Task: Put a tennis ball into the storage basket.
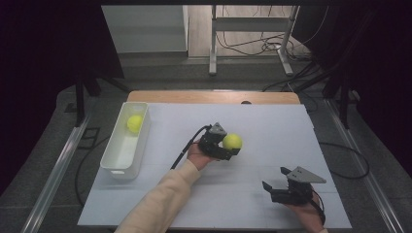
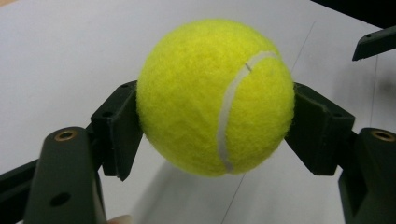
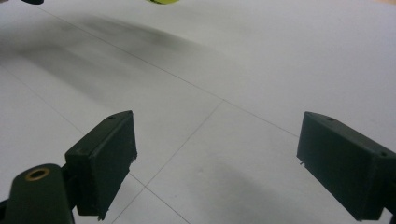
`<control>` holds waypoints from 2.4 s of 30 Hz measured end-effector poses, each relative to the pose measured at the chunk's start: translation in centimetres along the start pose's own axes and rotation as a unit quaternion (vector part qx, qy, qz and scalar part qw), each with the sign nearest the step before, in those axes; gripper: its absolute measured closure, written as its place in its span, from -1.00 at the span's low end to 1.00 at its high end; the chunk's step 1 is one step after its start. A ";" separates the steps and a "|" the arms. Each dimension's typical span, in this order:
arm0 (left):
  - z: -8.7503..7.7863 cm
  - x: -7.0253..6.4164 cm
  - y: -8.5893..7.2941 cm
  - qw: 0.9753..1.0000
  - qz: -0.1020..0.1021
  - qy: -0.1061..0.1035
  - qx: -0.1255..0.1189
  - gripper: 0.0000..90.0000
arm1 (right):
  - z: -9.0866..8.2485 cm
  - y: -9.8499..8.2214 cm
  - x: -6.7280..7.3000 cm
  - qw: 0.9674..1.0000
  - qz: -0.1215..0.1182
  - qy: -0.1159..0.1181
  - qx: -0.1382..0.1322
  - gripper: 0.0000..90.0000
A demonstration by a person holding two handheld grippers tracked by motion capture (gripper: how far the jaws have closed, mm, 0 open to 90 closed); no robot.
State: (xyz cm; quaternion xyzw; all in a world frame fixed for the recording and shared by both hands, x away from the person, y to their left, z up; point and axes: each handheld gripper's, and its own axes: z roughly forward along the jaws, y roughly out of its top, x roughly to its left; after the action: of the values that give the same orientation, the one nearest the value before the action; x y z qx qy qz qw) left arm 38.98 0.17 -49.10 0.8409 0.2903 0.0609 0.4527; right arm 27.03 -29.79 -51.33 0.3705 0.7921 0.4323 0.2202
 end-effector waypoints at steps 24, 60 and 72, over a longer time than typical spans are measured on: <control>-2.0 -0.1 -1.0 1.000 0.000 0.003 -0.009 -0.40 | 0.0 0.0 0.0 1.000 -0.001 -0.001 0.000 -0.73; -4.6 -0.1 -1.9 1.000 0.001 0.016 -0.019 -0.40 | -0.1 0.0 0.0 1.000 -0.001 -0.003 0.000 -0.73; -5.5 -0.1 -2.1 1.000 -0.002 0.018 -0.023 -0.40 | 0.0 0.0 0.1 1.000 -0.001 -0.004 0.000 -0.73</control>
State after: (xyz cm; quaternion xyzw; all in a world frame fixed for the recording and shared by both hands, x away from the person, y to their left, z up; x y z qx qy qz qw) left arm 36.02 5.01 -47.55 0.8284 0.2987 0.0821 0.4668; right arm 26.97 -29.76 -51.31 0.3710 0.7918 0.4305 0.2235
